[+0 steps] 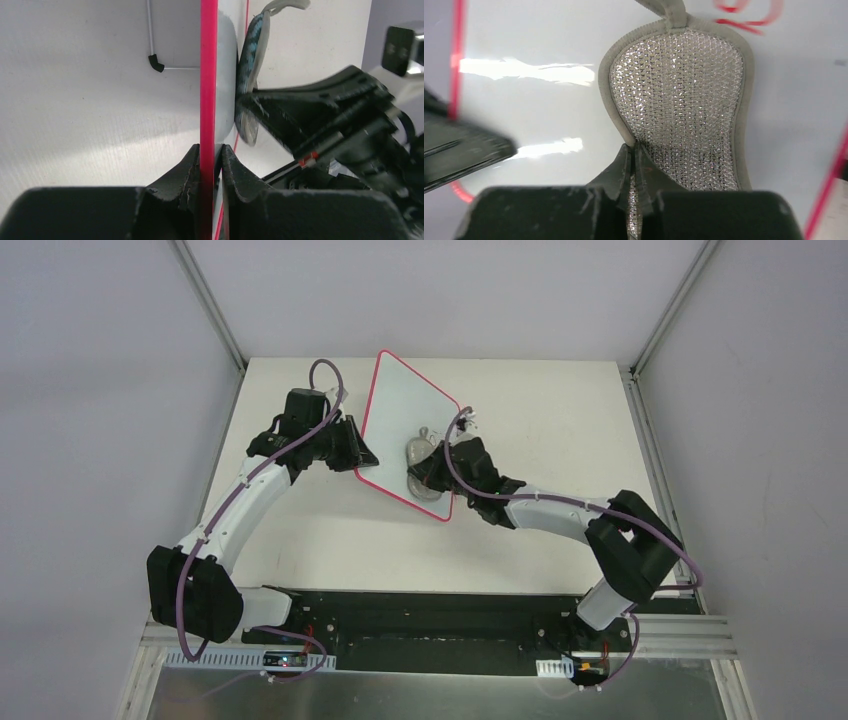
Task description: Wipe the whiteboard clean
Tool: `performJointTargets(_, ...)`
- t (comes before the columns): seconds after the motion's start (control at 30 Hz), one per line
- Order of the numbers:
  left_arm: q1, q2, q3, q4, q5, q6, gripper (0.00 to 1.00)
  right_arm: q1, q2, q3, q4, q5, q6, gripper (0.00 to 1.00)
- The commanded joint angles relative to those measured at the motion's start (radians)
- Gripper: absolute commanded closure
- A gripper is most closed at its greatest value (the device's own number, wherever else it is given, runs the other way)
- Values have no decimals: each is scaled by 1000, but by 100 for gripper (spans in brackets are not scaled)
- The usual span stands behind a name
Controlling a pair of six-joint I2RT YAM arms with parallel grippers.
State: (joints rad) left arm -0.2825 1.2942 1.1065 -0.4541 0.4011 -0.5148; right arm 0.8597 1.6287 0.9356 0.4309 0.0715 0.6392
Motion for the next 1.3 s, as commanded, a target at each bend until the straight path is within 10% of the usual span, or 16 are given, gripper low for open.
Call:
performJointTargets(0.0,-28,23,-1,-42,-28,29,100,-102,63,-167,-82,-92,86,100)
performJointTargets(0.63,-27,40,-6,-31,-11,18,100,138,89,279,-204,-97,-62,100)
performJointTargets(1.27,-27,31,-3,-31,-1,16,100,-119,143,-95,-38,-147,121,100)
